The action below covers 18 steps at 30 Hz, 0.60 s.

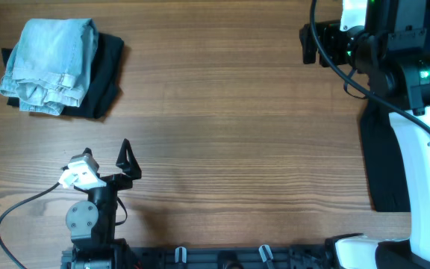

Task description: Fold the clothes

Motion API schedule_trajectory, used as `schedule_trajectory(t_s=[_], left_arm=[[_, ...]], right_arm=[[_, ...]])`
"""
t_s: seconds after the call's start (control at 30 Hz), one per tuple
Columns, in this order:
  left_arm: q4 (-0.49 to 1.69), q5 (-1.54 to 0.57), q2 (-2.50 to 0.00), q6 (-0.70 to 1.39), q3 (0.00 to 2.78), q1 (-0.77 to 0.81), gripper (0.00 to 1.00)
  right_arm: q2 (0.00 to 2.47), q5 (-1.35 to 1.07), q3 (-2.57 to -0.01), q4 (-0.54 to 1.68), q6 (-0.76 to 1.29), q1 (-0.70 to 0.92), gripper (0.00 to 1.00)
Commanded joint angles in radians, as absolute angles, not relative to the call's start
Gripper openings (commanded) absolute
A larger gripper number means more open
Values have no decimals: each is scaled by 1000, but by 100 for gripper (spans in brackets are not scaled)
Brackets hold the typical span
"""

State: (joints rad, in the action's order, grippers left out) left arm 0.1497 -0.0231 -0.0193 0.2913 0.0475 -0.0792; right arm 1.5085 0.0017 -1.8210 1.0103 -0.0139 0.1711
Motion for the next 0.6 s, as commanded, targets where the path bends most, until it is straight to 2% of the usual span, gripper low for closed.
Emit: schedule_trajectory(t_s=[0.0, 0.3, 0.47, 0.57], left_arm=[[144, -10, -9, 293, 38, -75, 100], [143, -9, -9, 293, 38, -75, 100], [143, -10, -9, 293, 38, -75, 100], [143, -9, -9, 293, 38, -75, 100]], right_arm=[[1515, 19, -1819, 1010, -24, 169, 100], [1453, -45, -1807, 1013, -16, 169, 100], [1295, -60, -1622, 724, -54, 169, 100], [1151, -49, -1390, 475, -53, 160, 100]])
